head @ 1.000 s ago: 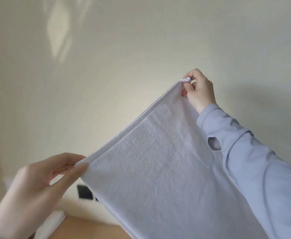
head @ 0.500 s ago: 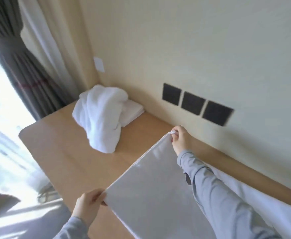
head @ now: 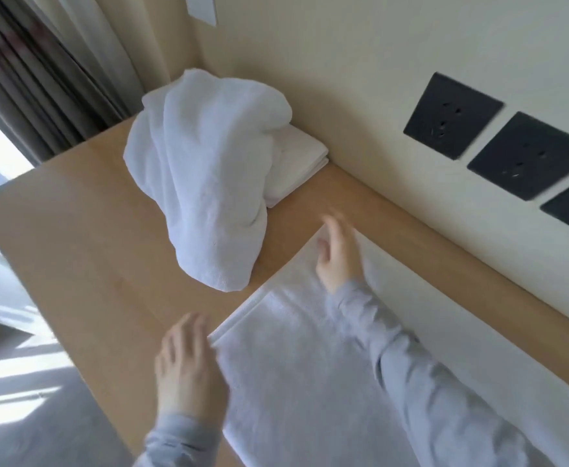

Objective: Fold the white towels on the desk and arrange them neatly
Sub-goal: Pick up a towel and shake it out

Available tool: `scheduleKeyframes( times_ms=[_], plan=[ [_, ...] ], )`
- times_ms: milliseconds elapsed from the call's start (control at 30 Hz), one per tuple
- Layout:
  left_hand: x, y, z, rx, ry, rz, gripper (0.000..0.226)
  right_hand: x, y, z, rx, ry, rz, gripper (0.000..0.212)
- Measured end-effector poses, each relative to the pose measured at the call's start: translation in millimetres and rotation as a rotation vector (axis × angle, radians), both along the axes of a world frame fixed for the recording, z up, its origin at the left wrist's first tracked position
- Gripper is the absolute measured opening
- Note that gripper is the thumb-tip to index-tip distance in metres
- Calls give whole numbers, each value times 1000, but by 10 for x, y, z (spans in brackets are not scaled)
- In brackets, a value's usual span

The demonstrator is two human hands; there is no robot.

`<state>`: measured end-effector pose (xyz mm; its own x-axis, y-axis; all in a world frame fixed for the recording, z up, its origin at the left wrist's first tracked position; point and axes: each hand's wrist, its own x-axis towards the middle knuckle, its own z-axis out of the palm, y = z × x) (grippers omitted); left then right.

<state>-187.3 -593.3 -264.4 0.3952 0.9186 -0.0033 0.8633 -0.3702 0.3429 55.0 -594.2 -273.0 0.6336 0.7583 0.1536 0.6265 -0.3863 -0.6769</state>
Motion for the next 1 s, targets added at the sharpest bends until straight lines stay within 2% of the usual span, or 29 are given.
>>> scheduleKeyframes(
  times_ms=[33,100,167,233,333,433,533,600,700,767,800,933,1000],
  plan=[
    [157,-81,8,26,-33,-142,42,-200,-104,-45,23,-29,78,35],
    [377,-175,-14,-38,26,-397,58,-578,-358,-155,7,-148,302,35],
    [402,-106,-107,-87,88,-463,63,-615,-516,-248,-116,-329,560,40],
    [324,5,-224,-67,98,-479,68,-252,-465,-277,-240,-494,628,45],
    [263,81,-306,-72,102,-483,68,383,-279,-229,-456,-608,482,51],
    [271,61,-345,-76,111,-460,68,716,-170,-234,-564,-489,380,55],
    [261,56,-346,-64,145,-440,70,533,-111,-230,-550,-537,208,56],
    [276,69,-330,-50,154,-436,71,94,-182,-179,-426,-503,157,54],
    [302,116,-331,-45,169,-430,72,-719,-615,-248,-264,-442,367,49],
    [306,72,-328,4,178,-439,73,-812,-1054,-251,-344,-444,505,51],
    [294,-7,-329,20,179,-449,74,-669,-1296,-256,-380,-471,502,53],
    [294,62,-379,22,190,-415,76,447,-1832,-205,-563,-421,116,61],
    [308,48,-382,32,220,-415,77,889,-2106,-189,-671,-389,-47,73]
  ],
)
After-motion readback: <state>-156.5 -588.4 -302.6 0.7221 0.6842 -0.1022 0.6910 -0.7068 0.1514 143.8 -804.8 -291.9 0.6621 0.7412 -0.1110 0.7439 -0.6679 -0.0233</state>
